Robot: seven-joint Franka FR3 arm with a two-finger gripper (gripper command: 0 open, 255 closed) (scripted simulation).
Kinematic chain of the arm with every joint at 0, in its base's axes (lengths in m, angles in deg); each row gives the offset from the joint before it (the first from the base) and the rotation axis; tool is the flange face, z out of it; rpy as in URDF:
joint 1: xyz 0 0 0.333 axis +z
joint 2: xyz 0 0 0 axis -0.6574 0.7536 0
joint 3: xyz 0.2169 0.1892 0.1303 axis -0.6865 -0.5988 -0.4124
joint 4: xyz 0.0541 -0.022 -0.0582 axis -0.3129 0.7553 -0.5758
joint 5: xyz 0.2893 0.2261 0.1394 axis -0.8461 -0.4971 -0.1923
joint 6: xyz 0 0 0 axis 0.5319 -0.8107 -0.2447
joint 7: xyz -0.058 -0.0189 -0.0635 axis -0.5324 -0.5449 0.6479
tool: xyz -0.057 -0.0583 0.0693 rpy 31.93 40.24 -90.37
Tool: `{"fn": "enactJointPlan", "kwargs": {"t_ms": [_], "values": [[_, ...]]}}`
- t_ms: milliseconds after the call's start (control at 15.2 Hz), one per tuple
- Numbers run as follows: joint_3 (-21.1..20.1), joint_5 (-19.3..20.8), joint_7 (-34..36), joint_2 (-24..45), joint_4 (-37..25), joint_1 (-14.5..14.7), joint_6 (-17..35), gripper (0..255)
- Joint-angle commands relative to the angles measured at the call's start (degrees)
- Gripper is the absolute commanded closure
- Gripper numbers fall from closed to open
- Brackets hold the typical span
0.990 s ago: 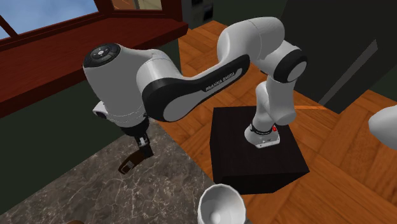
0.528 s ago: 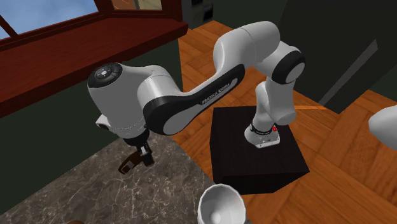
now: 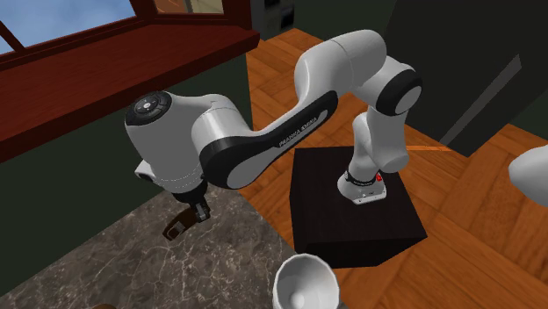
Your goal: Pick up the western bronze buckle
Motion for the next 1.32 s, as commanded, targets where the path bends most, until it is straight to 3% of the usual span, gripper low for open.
{"fn": "enactJointPlan", "kwargs": {"t_ms": [0, 198, 1254], "values": [[0.0, 0.0, 0.0, 0.0, 0.0, 0.0, 0.0, 255], [0.0, 0.0, 0.0, 0.1, -0.1, 0.0, 0.0, 255], [-0.2, 0.8, 0.4, 3.5, -16.7, 0.9, -13.3, 255]]}}
